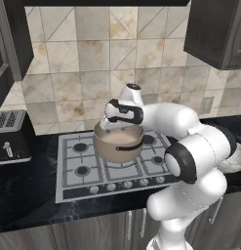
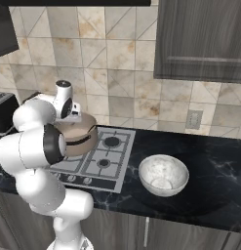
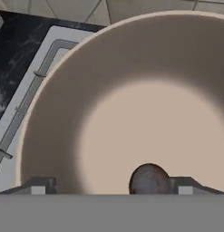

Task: Open the cabinet and move the ladle to the pot. Then close the cabinet.

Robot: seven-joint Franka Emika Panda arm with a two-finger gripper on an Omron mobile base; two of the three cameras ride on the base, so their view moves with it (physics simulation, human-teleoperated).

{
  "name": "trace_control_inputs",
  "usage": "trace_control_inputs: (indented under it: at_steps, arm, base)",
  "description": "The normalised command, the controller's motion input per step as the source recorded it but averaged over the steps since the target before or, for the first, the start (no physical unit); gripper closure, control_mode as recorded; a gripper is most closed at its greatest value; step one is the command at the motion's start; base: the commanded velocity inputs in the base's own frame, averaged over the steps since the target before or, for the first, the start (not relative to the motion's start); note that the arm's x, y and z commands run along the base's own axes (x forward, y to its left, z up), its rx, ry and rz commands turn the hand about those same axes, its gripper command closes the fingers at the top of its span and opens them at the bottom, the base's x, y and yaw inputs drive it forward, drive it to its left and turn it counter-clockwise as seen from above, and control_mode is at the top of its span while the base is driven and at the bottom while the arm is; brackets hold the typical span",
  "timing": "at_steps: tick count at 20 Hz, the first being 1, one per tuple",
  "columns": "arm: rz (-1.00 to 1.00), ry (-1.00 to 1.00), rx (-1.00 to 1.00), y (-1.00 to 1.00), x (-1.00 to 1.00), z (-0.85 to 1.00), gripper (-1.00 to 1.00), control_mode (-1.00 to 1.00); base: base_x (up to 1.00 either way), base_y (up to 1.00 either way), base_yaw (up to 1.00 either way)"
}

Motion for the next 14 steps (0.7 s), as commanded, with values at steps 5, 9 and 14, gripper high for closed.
trace_control_inputs:
  at_steps: [5,9,14]
  arm:
    - [0.00,-0.10,0.00,-0.01,-0.99,0.99,-1.00,-1.00]
    - [-0.02,0.00,0.00,-0.15,-1.00,0.95,-1.00,-1.00]
    - [-0.02,0.07,0.00,-0.34,-1.00,0.52,-1.00,-1.00]
  base:
    - [0.00,0.00,0.00]
    - [0.00,0.00,0.00]
    - [0.00,0.00,0.00]
